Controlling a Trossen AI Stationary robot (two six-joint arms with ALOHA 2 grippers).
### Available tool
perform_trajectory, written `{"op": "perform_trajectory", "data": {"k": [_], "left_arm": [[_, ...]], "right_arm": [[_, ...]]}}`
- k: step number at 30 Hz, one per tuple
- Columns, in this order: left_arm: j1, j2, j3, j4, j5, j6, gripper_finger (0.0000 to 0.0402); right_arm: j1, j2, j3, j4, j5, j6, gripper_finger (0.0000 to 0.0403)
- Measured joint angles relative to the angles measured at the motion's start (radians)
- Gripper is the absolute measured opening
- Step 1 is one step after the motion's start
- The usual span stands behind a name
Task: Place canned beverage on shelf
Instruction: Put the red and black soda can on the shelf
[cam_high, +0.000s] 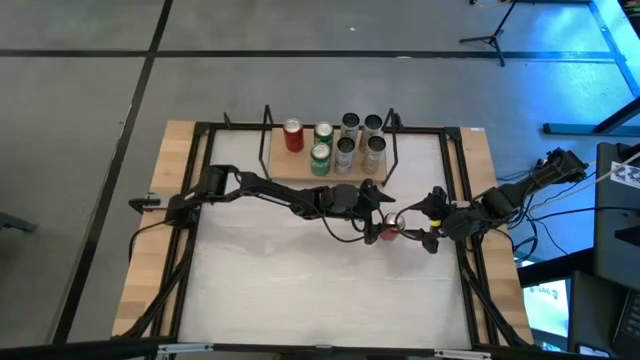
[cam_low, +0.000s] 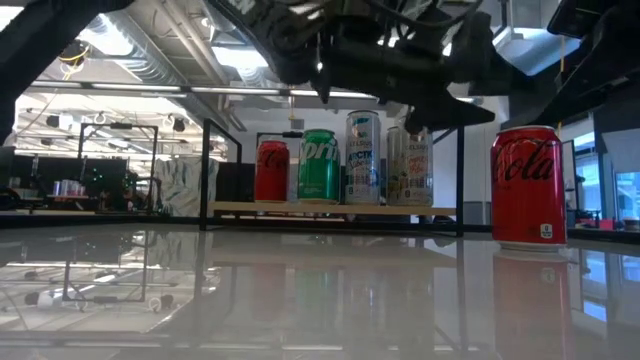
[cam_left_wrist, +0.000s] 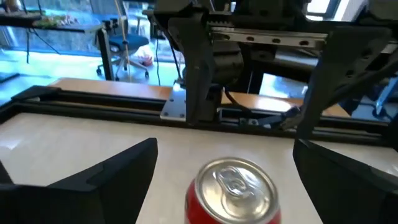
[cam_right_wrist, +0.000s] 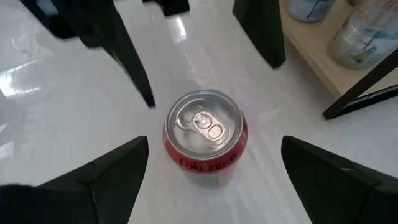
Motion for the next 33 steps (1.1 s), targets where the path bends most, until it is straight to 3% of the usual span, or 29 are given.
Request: {"op": "perform_trajectory", "data": {"k": [9, 33], "left_arm": [[0.001, 0.085, -0.001, 0.081, -0.009, 0.0, 0.0366], [-0.011, 0.086, -0.001, 0.1, -0.015, 0.046, 0.0366]], "right_arm": [[0.0, 0.0, 0.0, 0.0, 0.023, 0.0, 0.0363], [0.0, 0.054, 0.0, -0.012, 0.012, 0.007, 0.0363]]}}
